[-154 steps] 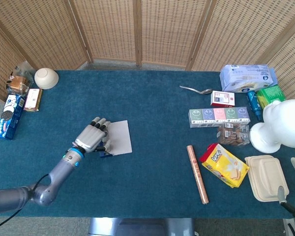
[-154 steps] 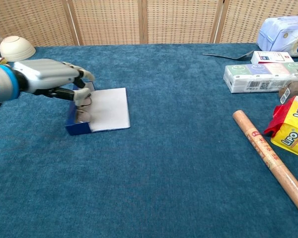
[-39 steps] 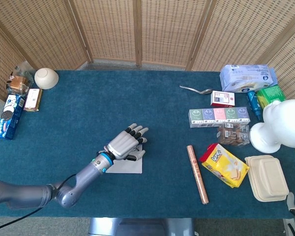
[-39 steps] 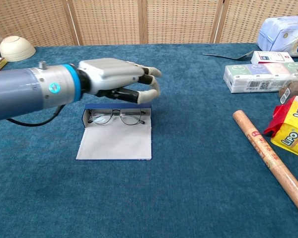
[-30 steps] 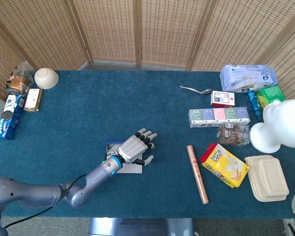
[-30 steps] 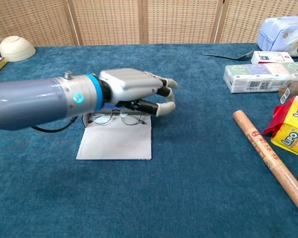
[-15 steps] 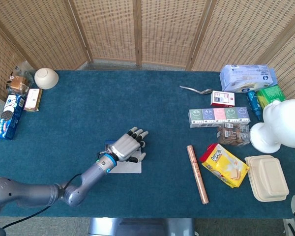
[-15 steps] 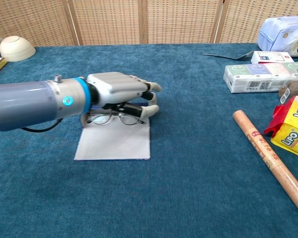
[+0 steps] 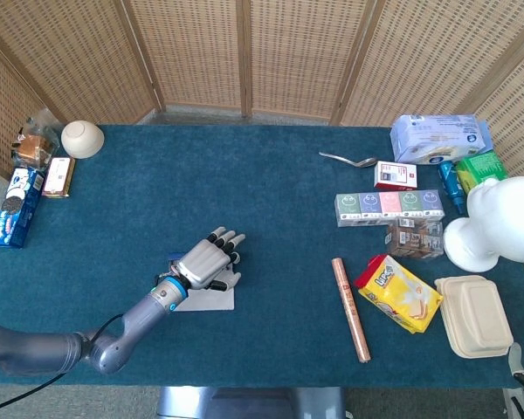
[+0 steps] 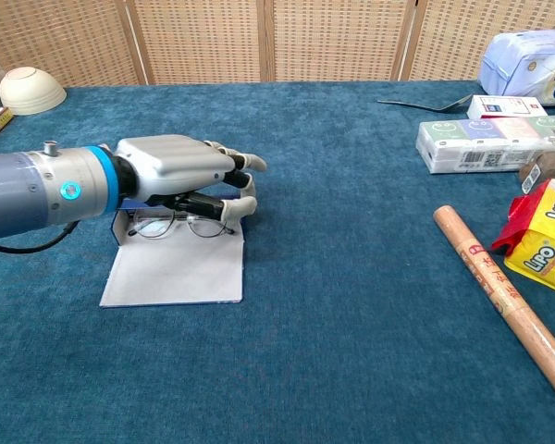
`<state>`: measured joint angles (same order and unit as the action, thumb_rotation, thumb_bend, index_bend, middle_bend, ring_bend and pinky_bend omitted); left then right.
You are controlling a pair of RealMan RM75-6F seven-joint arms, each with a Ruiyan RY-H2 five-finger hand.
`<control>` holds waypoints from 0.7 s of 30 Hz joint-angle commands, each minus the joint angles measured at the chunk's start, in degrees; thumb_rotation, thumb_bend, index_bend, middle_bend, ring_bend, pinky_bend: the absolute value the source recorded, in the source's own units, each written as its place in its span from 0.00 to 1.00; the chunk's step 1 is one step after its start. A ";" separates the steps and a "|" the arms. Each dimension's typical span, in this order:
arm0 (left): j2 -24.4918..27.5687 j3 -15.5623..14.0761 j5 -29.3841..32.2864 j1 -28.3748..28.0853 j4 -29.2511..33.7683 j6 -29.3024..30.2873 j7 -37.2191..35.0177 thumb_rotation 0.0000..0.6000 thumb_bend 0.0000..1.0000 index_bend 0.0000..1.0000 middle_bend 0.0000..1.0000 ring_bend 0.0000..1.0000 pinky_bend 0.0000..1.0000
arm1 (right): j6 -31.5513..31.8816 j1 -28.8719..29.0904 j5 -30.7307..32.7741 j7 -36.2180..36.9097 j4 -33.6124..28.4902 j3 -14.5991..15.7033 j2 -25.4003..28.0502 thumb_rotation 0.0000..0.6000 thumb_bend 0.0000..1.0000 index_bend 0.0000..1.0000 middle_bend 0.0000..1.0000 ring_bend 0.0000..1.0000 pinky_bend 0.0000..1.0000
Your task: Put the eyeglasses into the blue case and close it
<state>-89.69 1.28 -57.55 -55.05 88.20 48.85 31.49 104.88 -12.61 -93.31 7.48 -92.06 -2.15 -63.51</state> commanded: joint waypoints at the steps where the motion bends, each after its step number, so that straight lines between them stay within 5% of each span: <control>1: 0.75 -0.17 -0.95 0.69 0.83 0.56 -0.87 0.00 0.44 0.30 0.00 0.00 0.00 | -0.16 0.14 -0.16 -0.27 -0.22 0.01 0.03 0.86 0.48 0.00 0.14 0.13 0.35; 14: 5.63 2.52 -0.13 2.94 4.47 2.04 -5.55 0.00 0.44 0.12 0.00 0.00 0.00 | -1.26 0.84 -0.16 -0.83 -0.16 0.01 -0.44 0.86 0.48 0.00 0.14 0.13 0.35; 21: 8.97 2.99 3.82 3.01 6.19 0.23 -5.95 0.00 0.44 0.08 0.00 0.01 0.16 | -2.07 1.57 -0.28 -1.09 -0.15 -0.16 -0.65 0.85 0.48 0.00 0.14 0.13 0.35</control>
<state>-81.13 4.15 -54.32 -52.05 94.13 49.56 25.68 102.84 -11.07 -93.57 6.42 -92.19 -2.30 -64.15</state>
